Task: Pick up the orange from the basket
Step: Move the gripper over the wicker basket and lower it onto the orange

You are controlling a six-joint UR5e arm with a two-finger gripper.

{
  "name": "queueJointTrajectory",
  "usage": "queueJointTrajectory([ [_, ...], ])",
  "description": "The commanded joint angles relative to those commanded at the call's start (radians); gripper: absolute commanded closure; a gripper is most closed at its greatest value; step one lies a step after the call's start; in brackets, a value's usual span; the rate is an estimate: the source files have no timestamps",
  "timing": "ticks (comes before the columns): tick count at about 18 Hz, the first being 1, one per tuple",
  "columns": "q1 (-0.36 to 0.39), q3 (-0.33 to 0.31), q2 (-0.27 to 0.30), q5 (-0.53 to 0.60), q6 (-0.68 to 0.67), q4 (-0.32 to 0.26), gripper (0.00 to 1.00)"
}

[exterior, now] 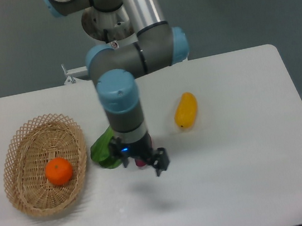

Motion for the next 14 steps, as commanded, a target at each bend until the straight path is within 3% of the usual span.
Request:
queueJointTrajectory([
  [8,-0.161,-0.032,0.000,0.000,-0.009,0.000,0.00],
  [14,-0.213,-0.044,-0.021,0.000,-0.008,0.000,0.00],
])
